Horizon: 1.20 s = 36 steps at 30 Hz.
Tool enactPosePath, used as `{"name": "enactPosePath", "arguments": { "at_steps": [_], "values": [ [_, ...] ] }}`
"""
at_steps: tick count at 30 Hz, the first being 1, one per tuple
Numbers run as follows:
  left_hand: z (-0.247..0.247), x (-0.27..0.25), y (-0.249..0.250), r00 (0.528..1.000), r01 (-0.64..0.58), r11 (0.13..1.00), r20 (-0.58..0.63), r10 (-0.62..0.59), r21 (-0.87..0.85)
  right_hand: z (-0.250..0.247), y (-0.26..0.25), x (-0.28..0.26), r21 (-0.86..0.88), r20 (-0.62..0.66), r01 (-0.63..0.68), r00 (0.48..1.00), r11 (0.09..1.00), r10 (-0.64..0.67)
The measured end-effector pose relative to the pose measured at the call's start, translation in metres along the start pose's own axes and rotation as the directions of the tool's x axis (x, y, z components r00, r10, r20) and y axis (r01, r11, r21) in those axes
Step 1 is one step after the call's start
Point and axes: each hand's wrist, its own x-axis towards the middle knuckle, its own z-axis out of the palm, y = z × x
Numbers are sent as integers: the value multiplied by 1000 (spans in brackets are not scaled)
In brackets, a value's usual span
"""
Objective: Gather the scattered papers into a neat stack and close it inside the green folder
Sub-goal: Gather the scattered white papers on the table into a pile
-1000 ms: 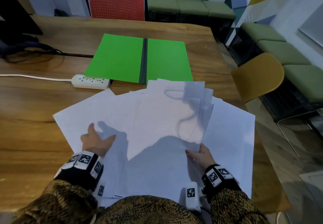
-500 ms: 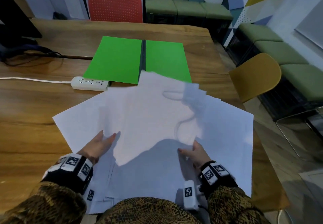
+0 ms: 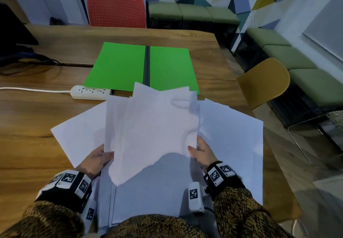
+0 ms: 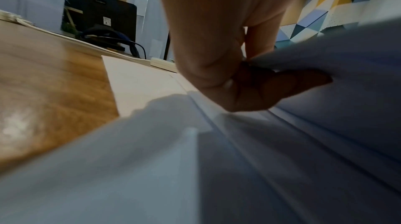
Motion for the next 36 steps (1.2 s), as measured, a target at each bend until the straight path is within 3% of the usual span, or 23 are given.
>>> {"name": "enactPosePath", "arguments": {
  "at_steps": [4,5,6,7,8,10,12,14,15,16,18,19,20,21,22,25,27,29,30,32,34,36],
  "values": [
    [8,-7,11,987,162,951,62,-151,-263,1,-5,-7,-38,114,-24,993,999,28],
    [7,-2,3,994,107,962,34,-101,-250,2,-5,-7,-75,94,-40,994,996,47],
    [8,0,-2,994,-30,995,100,40,-93,4,-5,-7,-122,70,-42,996,992,51],
    [11,-1,-4,997,-4,1000,79,2,30,7,-5,-7,-187,59,-24,998,982,36],
    [11,1,-9,997,76,997,30,-76,-5,11,-6,-9,-263,71,3,997,965,17],
    [12,3,-11,999,0,997,-49,4,78,20,-10,-13,-377,144,61,990,924,-7],
    [10,7,-15,998,0,989,-68,10,146,24,-12,-16,-334,189,71,982,940,-7],
    [6,10,-17,986,30,980,-166,3,195,12,-17,-18,-170,61,14,998,985,-4],
    [6,11,-17,986,31,982,-165,1,187,-1,-17,-17,-136,-95,-5,995,991,-8],
    [8,7,-15,983,38,979,-181,-1,198,-19,-17,-16,-167,-288,-57,958,984,6],
    [10,6,-16,987,35,978,-158,-2,204,-62,-10,-17,-283,-603,-363,787,888,130],
    [10,6,-15,990,19,981,-143,9,195,-77,-5,-21,-327,-680,-526,708,785,191],
    [12,5,-14,990,6,979,-141,23,202,-87,-1,-27,-356,-706,-623,668,696,236],
    [12,7,-15,991,-15,979,-123,41,204,-89,4,-30,-391,-699,-655,668,647,254],
    [13,8,-14,992,-34,974,-115,60,222,-85,10,-33,-443,-668,-645,701,623,251],
    [20,7,-10,993,-79,970,-68,97,232,-53,21,-38,-703,-443,-511,859,495,258],
    [25,8,-10,994,-92,968,-32,103,233,-30,21,-41,-822,-294,-376,923,427,246],
    [29,7,-9,995,-86,971,-21,93,222,-24,17,-45,-838,-242,-295,955,459,172],
    [30,8,-9,996,-78,972,-28,86,220,-29,14,-45,-792,-297,-314,947,524,119],
    [30,9,-10,996,-53,976,-53,65,210,-48,9,-43,-586,-516,-427,852,689,89],
    [28,12,-14,997,-35,979,-66,49,201,-67,7,-38,-401,-637,-489,756,774,148],
    [28,14,-17,997,-18,979,-74,33,205,-73,6,-33,-300,-600,-440,777,846,191]
  ]
}}
